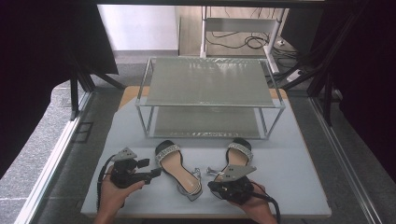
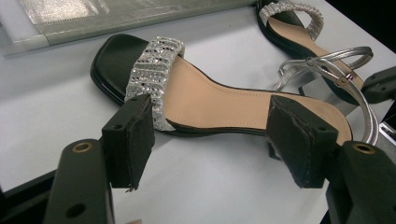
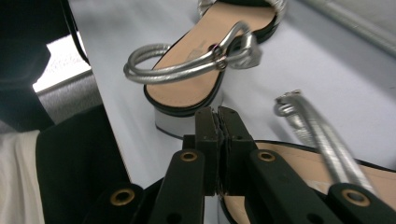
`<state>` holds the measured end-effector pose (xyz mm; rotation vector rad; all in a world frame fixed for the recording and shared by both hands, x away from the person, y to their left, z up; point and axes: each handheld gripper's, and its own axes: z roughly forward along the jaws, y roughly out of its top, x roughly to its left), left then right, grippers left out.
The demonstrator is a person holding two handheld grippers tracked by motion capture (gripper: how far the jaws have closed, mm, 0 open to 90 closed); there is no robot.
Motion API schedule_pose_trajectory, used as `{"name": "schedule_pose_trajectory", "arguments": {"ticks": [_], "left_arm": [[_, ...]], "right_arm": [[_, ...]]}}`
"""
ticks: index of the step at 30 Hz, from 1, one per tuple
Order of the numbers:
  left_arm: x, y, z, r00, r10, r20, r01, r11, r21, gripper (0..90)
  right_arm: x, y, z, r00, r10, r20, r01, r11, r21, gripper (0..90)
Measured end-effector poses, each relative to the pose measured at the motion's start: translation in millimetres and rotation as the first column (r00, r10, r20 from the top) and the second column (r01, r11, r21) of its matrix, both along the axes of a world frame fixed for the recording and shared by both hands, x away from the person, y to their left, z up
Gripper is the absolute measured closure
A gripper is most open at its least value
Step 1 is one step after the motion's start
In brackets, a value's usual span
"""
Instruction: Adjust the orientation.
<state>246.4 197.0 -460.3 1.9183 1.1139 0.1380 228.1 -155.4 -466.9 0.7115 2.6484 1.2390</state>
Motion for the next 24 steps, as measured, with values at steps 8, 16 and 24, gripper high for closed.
{"name": "schedule_pose_trajectory", "arguments": {"ticks": [8,16,24], "left_arm": [[0.9,-1.6,-2.1,1.0000,-0.005,-0.008,0.005,1.0000,0.006,32.8],[1.3,-2.2,-2.8,0.9999,-0.008,-0.012,0.008,0.9999,0.010,32.8],[-0.9,1.6,1.1,1.0000,0.008,0.001,-0.008,0.9999,-0.009,33.6]], "right_arm": [[0.6,14.3,-12.2,0.9997,0.008,-0.024,-0.009,0.999,-0.034,89.0],[-1.0,22.5,-17.8,0.9999,-0.006,-0.012,0.005,0.998,-0.064,89.1],[-8.9,36.1,-19.0,0.9986,0.030,-0.044,-0.032,0.999,-0.038,89.1]]}}
